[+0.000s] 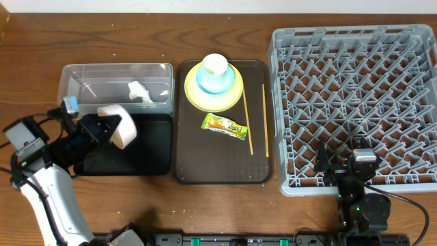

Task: Sort waste into correct bins and load items into the dishwasher rack
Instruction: 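Tilt the bowl with the left gripper to pour rice onto the black tray, then carry the emptied bowl with the left gripper back to the brown tray, then lower the bowl onto the brown tray and open the left gripper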

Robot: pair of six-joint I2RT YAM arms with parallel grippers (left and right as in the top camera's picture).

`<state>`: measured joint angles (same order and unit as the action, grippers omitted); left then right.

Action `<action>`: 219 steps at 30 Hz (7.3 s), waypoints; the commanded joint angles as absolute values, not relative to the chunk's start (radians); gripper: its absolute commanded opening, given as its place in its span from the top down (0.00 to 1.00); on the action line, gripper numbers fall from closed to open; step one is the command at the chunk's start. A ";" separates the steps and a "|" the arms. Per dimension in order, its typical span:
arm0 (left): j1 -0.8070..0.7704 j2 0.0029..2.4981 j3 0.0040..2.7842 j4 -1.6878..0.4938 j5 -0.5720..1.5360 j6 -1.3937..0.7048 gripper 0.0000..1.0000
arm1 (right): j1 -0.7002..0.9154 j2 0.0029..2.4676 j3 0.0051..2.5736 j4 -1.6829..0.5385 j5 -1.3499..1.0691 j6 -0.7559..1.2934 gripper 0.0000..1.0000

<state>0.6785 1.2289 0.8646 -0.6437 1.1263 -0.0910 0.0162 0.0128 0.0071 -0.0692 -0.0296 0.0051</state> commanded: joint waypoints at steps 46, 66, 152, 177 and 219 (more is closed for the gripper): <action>0.849 1.233 0.625 -0.297 1.572 -0.405 0.93 | 0.017 0.012 0.006 -0.072 -0.031 -0.009 0.01; 0.826 1.235 0.626 -0.147 1.376 -0.559 0.94 | 0.017 0.012 0.006 -0.072 -0.031 -0.009 0.01; -0.517 1.229 0.632 -0.210 0.163 -0.415 0.93 | 0.017 0.012 0.006 -0.072 -0.031 -0.009 0.01; -0.547 1.237 0.777 -0.287 0.167 -0.395 0.72 | 0.017 0.012 0.006 -0.072 -0.031 -0.009 0.01; -0.511 1.745 1.069 -0.448 -0.216 -0.286 0.92 | 0.017 0.012 0.006 -0.072 -0.031 -0.009 0.01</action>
